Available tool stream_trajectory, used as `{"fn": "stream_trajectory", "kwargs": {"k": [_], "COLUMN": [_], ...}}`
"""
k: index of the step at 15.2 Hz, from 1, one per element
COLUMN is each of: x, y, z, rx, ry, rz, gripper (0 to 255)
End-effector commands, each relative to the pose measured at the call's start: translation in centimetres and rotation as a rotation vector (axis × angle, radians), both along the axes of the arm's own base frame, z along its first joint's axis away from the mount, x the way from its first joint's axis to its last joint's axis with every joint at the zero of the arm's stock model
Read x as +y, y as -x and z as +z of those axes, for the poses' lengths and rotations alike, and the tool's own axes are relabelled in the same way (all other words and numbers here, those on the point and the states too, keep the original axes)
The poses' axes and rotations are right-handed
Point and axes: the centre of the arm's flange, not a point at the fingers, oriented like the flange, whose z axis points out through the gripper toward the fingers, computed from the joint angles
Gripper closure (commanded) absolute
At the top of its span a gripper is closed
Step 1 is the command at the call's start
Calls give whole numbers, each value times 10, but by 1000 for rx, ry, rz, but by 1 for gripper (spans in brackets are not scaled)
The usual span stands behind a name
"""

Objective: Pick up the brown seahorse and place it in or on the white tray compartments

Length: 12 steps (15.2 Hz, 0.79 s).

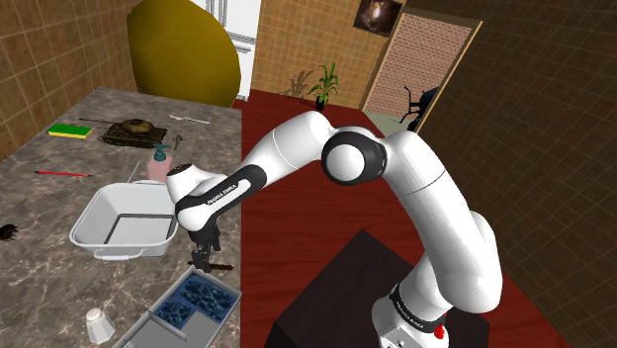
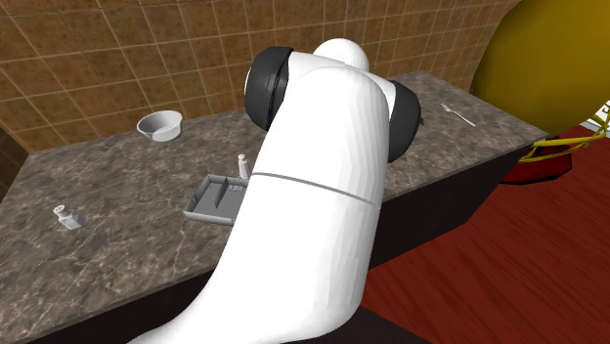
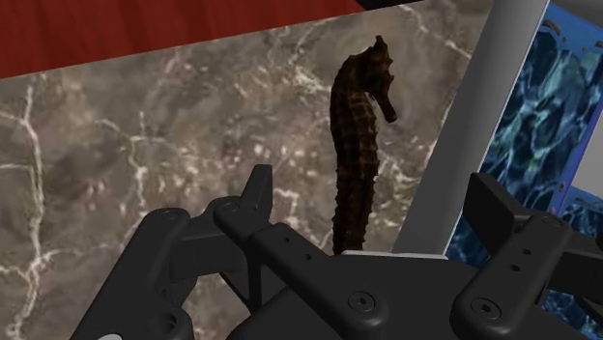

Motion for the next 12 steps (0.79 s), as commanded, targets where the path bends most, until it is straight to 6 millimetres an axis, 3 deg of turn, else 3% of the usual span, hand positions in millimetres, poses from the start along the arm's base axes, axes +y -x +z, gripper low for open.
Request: {"fn": "stream_trajectory", "kwargs": {"k": [1, 2, 3, 9, 12], "x": [-3, -3, -3, -6, -3], "y": [6, 6, 4, -3, 6], "z": [-14, -14, -15, -15, -14], "rx": [6, 6, 6, 6, 6], "ry": [2, 2, 2, 2, 2], "rz": [-2, -2, -2, -2, -2], "gripper": [0, 0, 255, 255, 255]}}
